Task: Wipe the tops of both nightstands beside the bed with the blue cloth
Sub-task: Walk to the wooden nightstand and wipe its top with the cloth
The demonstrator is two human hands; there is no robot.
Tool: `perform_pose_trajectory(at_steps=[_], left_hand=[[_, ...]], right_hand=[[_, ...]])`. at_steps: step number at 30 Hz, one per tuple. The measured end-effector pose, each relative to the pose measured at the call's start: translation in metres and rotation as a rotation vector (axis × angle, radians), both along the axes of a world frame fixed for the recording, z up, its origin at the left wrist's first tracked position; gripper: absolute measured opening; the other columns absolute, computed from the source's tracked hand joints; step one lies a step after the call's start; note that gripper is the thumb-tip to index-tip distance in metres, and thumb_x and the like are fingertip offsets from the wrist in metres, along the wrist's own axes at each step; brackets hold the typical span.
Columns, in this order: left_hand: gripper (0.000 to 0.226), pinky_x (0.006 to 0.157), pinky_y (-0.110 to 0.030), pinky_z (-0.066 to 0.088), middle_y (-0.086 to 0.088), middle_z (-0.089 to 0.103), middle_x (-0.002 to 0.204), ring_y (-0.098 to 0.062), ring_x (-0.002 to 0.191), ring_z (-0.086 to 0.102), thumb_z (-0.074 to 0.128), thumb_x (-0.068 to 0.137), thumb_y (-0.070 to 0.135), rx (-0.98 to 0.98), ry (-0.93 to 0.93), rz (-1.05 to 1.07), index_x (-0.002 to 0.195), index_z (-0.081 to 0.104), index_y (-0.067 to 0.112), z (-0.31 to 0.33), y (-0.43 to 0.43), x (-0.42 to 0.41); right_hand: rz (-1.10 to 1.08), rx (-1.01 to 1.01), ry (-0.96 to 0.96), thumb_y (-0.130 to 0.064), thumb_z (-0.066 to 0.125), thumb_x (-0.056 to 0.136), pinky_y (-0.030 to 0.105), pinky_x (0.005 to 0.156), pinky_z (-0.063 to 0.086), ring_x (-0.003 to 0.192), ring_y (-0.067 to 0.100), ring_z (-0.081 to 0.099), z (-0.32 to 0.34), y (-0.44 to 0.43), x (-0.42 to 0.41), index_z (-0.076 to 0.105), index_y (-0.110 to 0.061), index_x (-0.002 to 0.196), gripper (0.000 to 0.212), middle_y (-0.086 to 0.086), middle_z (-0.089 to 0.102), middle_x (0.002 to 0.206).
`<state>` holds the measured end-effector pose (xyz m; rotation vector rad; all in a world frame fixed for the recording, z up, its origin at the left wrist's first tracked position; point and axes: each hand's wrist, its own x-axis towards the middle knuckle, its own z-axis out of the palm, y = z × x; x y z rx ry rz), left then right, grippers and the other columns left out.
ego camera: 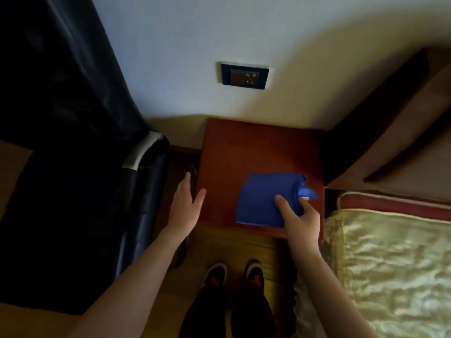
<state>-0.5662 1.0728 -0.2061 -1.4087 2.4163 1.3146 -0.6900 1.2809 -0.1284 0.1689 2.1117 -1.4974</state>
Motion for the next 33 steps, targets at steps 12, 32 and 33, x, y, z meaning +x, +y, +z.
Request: perform_pose_trajectory(at_steps=[12, 32, 33], left_hand=[[0.055, 0.106, -0.026, 0.030, 0.007, 0.028, 0.157, -0.011, 0.142, 0.030, 0.041, 0.099, 0.040, -0.045, 0.153, 0.085, 0.149, 0.020, 0.035, -0.135, -0.007, -0.006], [0.046, 0.099, -0.011, 0.035, 0.036, 0.034, 0.140, 0.015, 0.126, 0.034, 0.039, 0.099, 0.038, 0.052, 0.173, 0.256, 0.143, 0.032, 0.044, -0.139, -0.015, -0.001], [0.046, 0.096, -0.007, 0.035, 0.036, 0.034, 0.140, 0.015, 0.126, 0.035, 0.039, 0.099, 0.039, 0.053, 0.177, 0.255, 0.143, 0.031, 0.044, -0.138, -0.015, -0.001]], right_hand=[[0.362, 0.756, 0.440, -0.047, 0.067, 0.084, 0.044, 0.097, 0.042, 0.120, 0.041, 0.049, -0.142, 0.020, -0.005, 0.042, -0.001, 0.138, 0.076, 0.024, 0.053, 0.126], [1.210, 0.615, 1.030, -0.063, 0.036, 0.088, 0.048, 0.121, 0.010, 0.151, 0.031, 0.016, -0.214, -0.257, -0.100, 0.030, -0.028, 0.152, 0.073, -0.001, 0.030, 0.160], [1.192, 0.641, 1.013, -0.062, 0.034, 0.087, 0.048, 0.121, 0.009, 0.151, 0.030, 0.015, -0.213, -0.279, -0.113, 0.031, -0.028, 0.152, 0.073, -0.001, 0.030, 0.160]])
